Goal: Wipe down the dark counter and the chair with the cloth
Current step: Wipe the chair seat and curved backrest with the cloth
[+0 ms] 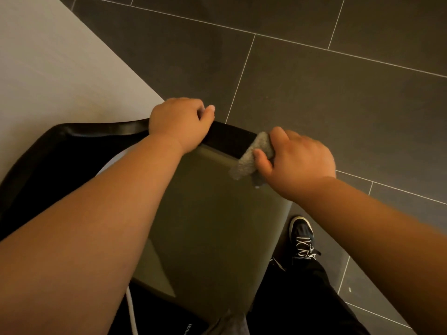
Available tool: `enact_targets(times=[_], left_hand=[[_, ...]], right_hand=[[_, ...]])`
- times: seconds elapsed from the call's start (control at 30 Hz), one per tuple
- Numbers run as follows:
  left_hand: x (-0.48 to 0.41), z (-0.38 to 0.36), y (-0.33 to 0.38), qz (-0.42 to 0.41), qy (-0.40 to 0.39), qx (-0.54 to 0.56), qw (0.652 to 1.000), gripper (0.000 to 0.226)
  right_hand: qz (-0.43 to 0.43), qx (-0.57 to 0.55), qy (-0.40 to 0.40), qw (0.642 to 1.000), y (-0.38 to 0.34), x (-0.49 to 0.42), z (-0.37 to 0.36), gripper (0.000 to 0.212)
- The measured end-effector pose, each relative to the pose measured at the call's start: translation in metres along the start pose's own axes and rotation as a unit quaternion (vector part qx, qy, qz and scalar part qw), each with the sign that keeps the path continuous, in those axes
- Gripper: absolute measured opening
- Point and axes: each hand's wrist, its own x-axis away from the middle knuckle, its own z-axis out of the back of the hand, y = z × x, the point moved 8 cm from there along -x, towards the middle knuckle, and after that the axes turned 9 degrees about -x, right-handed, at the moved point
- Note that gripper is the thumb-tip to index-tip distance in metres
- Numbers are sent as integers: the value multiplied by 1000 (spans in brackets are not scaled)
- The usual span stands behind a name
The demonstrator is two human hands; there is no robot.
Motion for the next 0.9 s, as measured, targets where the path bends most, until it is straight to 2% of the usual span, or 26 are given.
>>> enact_targets(times=[0.07, 0.17, 0.27, 0.4, 0.53, 0.67, 0.8, 0.9], left_hand=[[2, 5, 22, -40, -6, 28, 999, 41], [6, 5, 73, -91, 2, -6, 996, 46], [10, 2, 102, -88, 19, -34, 995, 51], [11, 0, 102, -79, 25, -36, 996, 53], [13, 0, 103, -85, 25, -24, 996, 52], [12, 0, 103, -76, 34, -47, 995, 52], [11, 1, 104, -73, 43, -57, 995, 50], [13, 2, 105, -73, 44, -55, 995, 51]], right_hand=[[-23, 5, 10, 1000, 19, 19, 9, 41], [-50, 10, 1, 999, 24, 22, 7, 41], [-67, 9, -31, 997, 22, 12, -1, 39], [-46, -3, -17, 999, 32, 25, 5, 40], [-97, -106, -11, 990, 58, 49, 9, 34], [-138, -56, -71, 986, 53, 24, -1, 37], [-70, -44, -77, 994, 23, -7, -5, 36], [-4, -38, -22, 999, 24, 16, 4, 36]])
